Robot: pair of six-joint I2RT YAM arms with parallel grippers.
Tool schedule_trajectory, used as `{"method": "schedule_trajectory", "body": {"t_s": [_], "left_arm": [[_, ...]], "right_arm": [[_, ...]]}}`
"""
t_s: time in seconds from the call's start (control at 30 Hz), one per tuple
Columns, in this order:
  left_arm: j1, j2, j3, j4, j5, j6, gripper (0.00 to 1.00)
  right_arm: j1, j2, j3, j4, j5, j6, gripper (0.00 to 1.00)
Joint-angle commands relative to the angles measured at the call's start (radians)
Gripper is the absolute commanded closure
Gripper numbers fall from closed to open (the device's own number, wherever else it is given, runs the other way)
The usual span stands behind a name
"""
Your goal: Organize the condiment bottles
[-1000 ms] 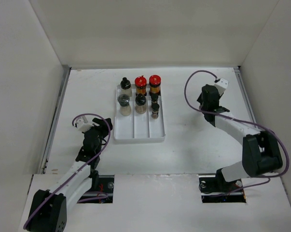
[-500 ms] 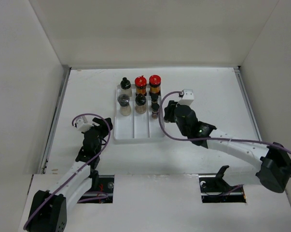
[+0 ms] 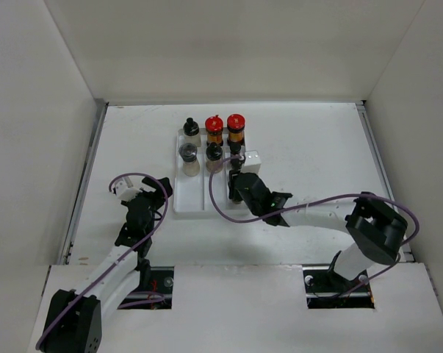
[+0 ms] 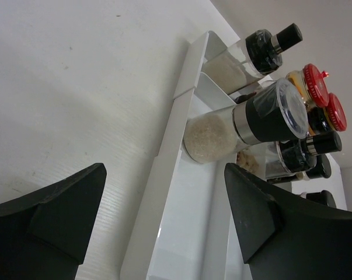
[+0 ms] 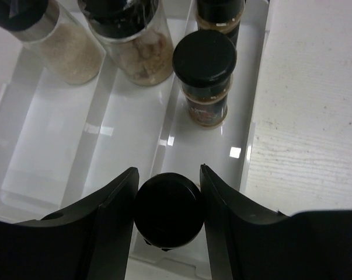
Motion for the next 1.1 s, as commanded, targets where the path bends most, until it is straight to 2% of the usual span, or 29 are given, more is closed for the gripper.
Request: {"method": "schedule_trajectory", "body": {"t_s": [0.0, 0.07, 0.1, 0.13, 0.3, 0.47, 0.6, 0.73, 0.87, 1.07], "left_arm": [[-0.004, 0.005, 0.022, 0.032, -0.021, 0.023, 0.15], [-0.006, 0.002, 0.022, 0.034, -0.03, 0.026, 0.07], [-0.007, 0.005, 0.024, 0.035, -0.038, 0.028, 0.01], [-0.009, 0.01, 0.025, 0.032, -0.041, 0.028, 0.0], [-0.01, -0.021, 0.025, 0.012, -0.055, 0.044, 0.0], [-0.007, -0.067, 0.025, -0.041, -0.07, 0.037, 0.0], [0.0, -0.071, 0.025, -0.057, -0.072, 0.029, 0.0], [0.007, -0.03, 0.048, -0.083, -0.07, 0.008, 0.0], [0.005, 0.014, 0.083, -0.132, -0.053, -0.003, 0.0], [-0.007, 0.039, 0.136, -0.228, -0.059, -0.008, 0.0]], "right_arm": [[0.003, 0.018, 0.021, 0.115, 0.014, -0.011, 0.6], [0.008, 0.02, 0.016, 0.117, 0.027, -0.011, 0.53], [0.012, 0.014, 0.012, 0.117, 0.031, -0.009, 0.46], [0.014, 0.007, 0.009, 0.117, 0.036, -0.008, 0.39], [0.014, -0.074, -0.011, 0.114, 0.054, -0.018, 0.22], [0.011, -0.199, -0.044, 0.108, 0.071, -0.04, 0.0], [-0.044, -0.328, -0.103, 0.093, 0.164, -0.041, 0.0], [-0.168, -0.454, -0.185, 0.041, 0.231, 0.017, 0.0], [-0.288, -0.493, -0.26, -0.044, 0.168, 0.132, 0.0], [-0.348, -0.499, -0.329, -0.062, 0.125, 0.156, 0.0]]}}
